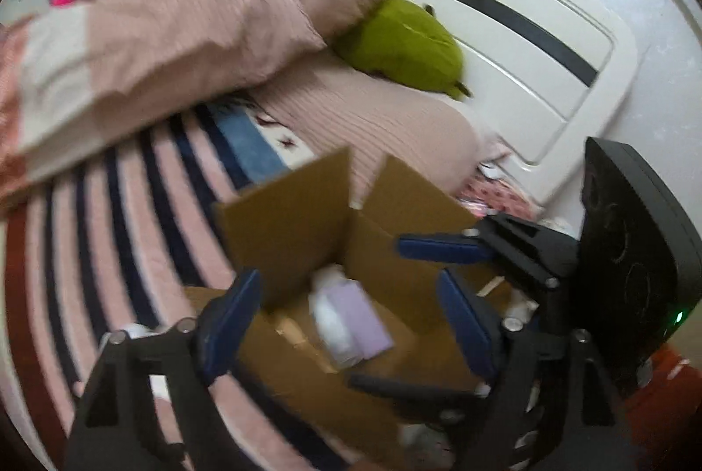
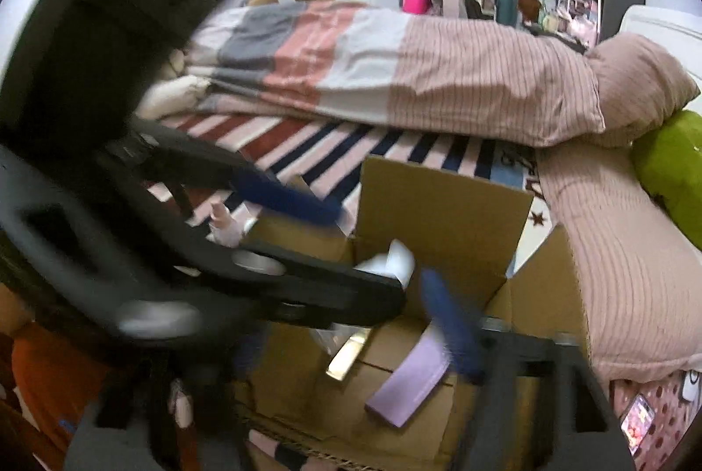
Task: Organize rigid objects
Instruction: 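Place the white lotion tube into the cardboard box, open right gripper, then grasp the clear spray bottle with the right gripper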
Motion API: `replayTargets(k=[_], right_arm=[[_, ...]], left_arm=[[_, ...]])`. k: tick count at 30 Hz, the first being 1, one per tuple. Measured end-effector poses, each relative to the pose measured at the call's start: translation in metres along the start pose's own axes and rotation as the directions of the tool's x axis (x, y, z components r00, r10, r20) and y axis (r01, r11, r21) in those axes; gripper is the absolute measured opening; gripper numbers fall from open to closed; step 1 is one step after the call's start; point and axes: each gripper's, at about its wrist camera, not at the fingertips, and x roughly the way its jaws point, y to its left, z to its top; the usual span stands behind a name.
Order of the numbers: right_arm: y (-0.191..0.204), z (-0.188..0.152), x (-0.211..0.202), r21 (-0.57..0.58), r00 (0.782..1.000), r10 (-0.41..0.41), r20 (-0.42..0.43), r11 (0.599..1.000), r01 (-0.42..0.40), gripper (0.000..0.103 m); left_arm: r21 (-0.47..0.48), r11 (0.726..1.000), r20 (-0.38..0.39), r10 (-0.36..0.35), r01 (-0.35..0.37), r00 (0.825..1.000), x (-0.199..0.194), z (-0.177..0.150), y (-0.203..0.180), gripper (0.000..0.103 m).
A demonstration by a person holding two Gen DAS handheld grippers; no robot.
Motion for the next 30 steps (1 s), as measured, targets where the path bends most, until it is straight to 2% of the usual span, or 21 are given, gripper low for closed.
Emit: replayTargets(k=[8, 12, 15, 18, 23, 26, 30], right_arm=[[0.000, -0.003, -0.001, 0.019, 1.000, -0.007, -0.002, 1.000, 0.007, 0.086], [0.011, 0.002, -0.003, 0.007, 1.000, 0.006, 0.007, 1.000, -0.006, 0.089], [0.029, 0.009, -0.008, -0.041, 0.999, 0.050, 0.015, 0.998, -0.049, 0.090], [0.058, 0.020, -0.010, -0.092, 0.996, 0.087, 0.028, 0.992, -0.084, 0.099], [0.107, 0.034, 0.006, -0.144, 0.985, 0.169, 0.039, 0.976, -0.162, 0.100], [0.134, 0.035, 0.028, -0.170, 0.976, 0.216, 0.003, 0.962, -0.212, 0.099], [0.164, 0.024, 0.073, -0.186, 0.966, 0.242, -0.093, 0.949, -0.256, 0.099]], left_arm=[[-0.019, 0.999, 0.035, 0.039, -0.039, 0.999, -0.028, -0.014, 0.022, 0.080], [-0.046, 0.997, 0.081, 0.060, -0.057, 0.995, -0.051, -0.025, 0.037, 0.080], [-0.078, 0.993, 0.121, 0.098, -0.089, 0.988, -0.076, -0.037, 0.055, 0.083], [-0.100, 0.985, 0.149, 0.154, -0.140, 0.977, -0.097, -0.054, 0.075, 0.084], [-0.152, 0.963, 0.173, 0.249, -0.224, 0.953, -0.122, -0.090, 0.119, 0.085], [-0.195, 0.946, 0.173, 0.294, -0.260, 0.940, -0.131, -0.115, 0.147, 0.085], [-0.240, 0.933, 0.166, 0.311, -0.267, 0.936, -0.133, -0.146, 0.178, 0.085]])
